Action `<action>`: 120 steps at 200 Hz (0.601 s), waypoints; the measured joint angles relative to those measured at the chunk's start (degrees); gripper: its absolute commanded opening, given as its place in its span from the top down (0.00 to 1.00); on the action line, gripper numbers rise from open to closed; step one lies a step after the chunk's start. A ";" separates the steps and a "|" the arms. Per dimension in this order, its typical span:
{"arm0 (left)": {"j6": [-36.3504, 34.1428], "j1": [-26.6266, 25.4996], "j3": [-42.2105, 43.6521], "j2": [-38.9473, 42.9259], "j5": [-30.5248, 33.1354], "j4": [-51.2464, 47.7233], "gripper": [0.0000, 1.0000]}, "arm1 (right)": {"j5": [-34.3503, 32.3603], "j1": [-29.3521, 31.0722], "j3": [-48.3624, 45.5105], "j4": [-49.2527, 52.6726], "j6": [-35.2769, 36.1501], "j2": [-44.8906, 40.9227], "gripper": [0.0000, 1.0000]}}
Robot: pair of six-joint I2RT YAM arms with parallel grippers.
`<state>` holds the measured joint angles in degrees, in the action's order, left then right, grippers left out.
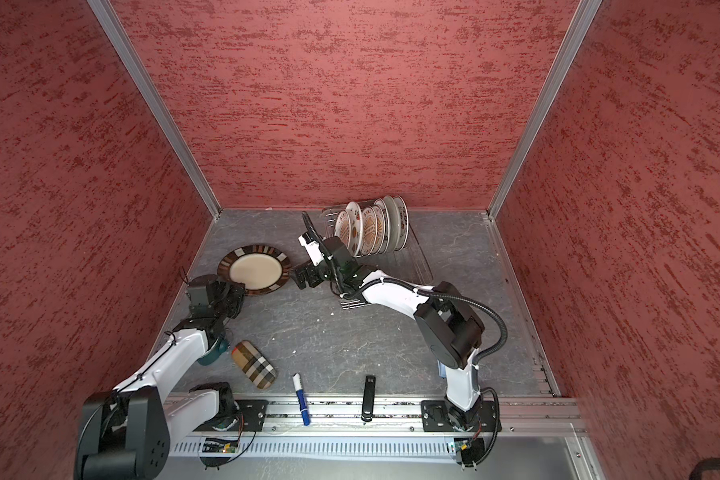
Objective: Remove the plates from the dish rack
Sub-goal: 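Carry the plate tableward with the left gripper while the right gripper releases it, then lower the dark striped plate flat onto the table with the left gripper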
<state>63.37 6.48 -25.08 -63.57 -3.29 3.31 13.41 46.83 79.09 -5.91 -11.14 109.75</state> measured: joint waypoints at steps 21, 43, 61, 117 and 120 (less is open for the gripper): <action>0.11 0.55 0.00 -3.76 1.68 1.53 1.00 | 1.57 0.72 2.69 1.16 0.59 2.19 0.04; 0.57 1.25 -0.31 -8.55 2.19 4.02 1.00 | 2.47 1.29 4.48 1.92 1.29 3.89 0.04; 1.33 1.55 -1.60 -12.22 1.92 6.54 1.00 | 2.97 1.40 5.49 2.67 1.79 5.20 0.04; 2.86 1.62 -6.38 -22.12 1.86 13.20 1.00 | 3.41 1.46 7.28 5.03 3.19 7.21 0.04; 2.91 1.62 -6.75 -22.77 1.81 13.70 1.00 | 3.41 1.46 7.65 5.18 3.23 7.48 0.04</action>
<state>66.28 8.10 -31.83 -86.35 -1.48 17.02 16.82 48.29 86.74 -0.73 -7.90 117.23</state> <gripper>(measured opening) 0.101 0.958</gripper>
